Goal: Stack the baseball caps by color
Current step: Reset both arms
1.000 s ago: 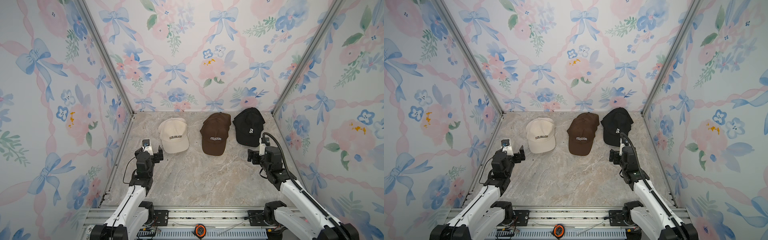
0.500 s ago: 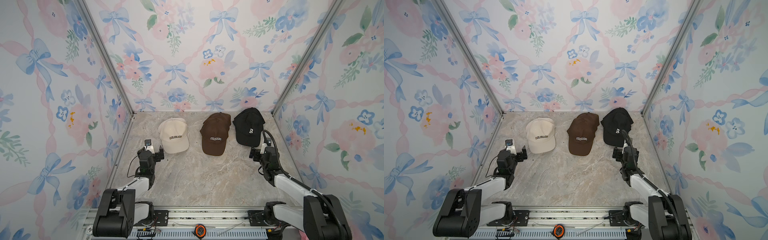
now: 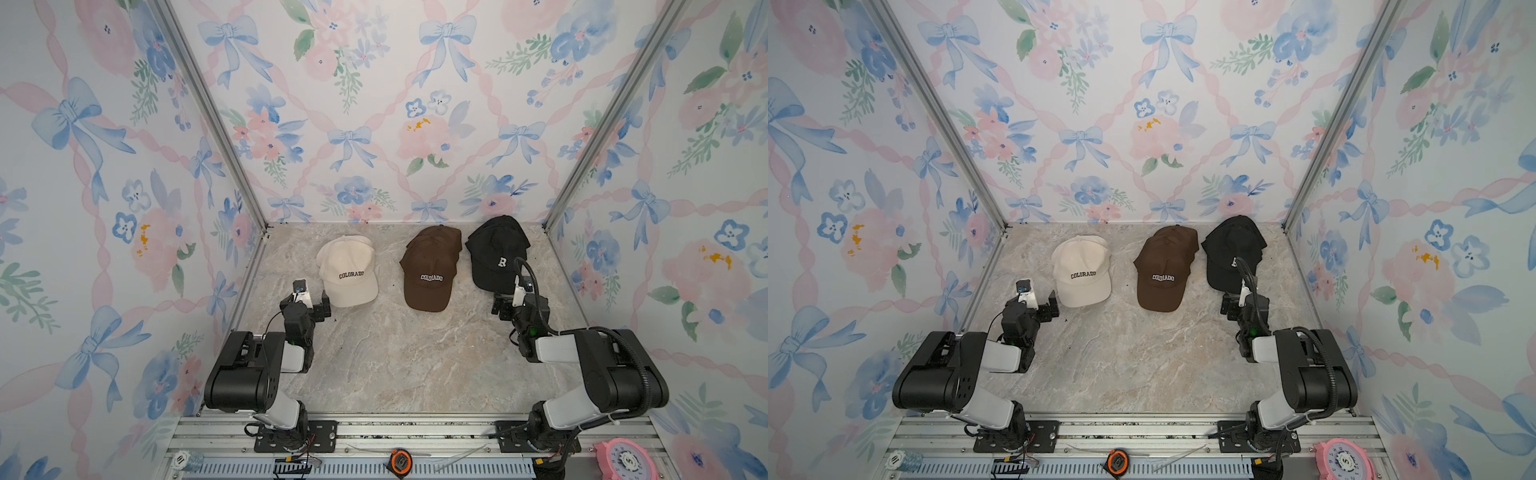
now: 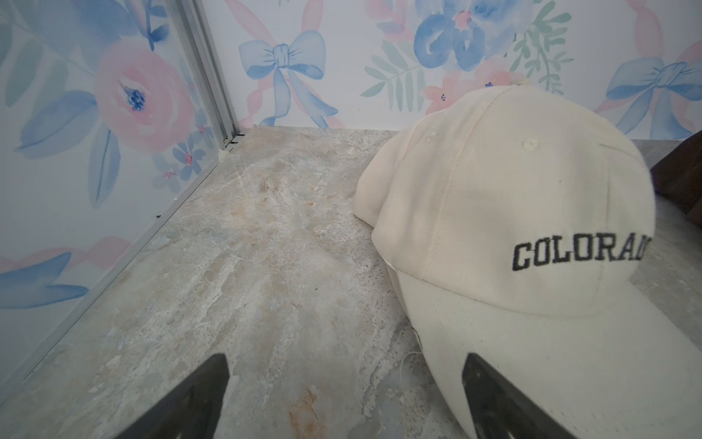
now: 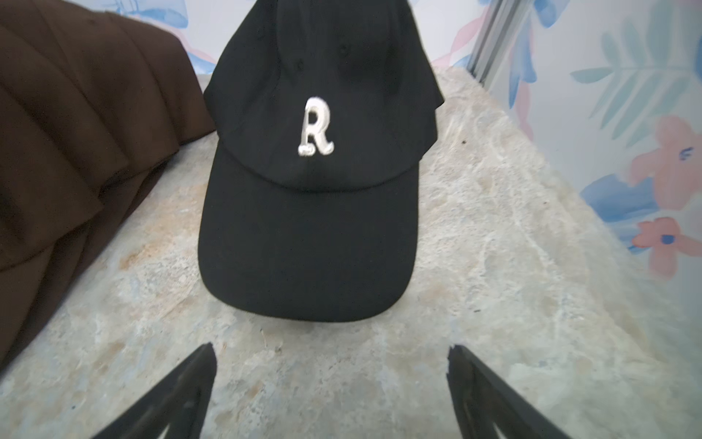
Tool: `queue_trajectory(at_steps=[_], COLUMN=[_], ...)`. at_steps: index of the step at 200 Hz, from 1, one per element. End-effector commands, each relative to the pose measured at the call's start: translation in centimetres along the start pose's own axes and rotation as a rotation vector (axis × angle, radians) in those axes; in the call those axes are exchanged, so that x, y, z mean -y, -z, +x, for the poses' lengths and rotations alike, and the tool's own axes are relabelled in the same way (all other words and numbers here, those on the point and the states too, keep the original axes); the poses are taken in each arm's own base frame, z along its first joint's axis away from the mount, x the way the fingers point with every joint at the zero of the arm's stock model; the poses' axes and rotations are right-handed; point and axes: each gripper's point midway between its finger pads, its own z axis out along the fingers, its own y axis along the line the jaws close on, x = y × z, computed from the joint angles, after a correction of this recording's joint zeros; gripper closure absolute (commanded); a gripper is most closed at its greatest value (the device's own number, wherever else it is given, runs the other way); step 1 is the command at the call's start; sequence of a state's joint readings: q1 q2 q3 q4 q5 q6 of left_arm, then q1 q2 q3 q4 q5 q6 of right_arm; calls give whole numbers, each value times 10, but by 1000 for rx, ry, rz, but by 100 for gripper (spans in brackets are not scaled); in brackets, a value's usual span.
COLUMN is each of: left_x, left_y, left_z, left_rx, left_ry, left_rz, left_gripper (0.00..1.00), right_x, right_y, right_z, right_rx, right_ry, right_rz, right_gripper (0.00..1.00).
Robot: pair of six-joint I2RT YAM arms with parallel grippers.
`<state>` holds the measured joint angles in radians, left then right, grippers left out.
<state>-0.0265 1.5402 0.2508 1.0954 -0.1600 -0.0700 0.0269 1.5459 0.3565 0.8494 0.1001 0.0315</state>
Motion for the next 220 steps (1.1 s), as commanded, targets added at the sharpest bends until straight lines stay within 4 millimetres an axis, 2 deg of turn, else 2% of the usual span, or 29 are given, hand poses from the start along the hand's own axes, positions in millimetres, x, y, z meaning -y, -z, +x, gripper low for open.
queue_trajectory(at_steps=[1, 220], left_x=[2, 3], left_y=[0, 0], left_z=[-12, -13], left_rx=[52, 52], left_ry=[-8, -19], left_rz=[2, -9], left_gripper=[2, 2], right_x=[-7, -8], right_y=[-4, -3], right_z=[-28, -28], right_rx=[76, 71], right_ry=[7, 17], right_rz=[-47, -41], right_gripper=[4, 4])
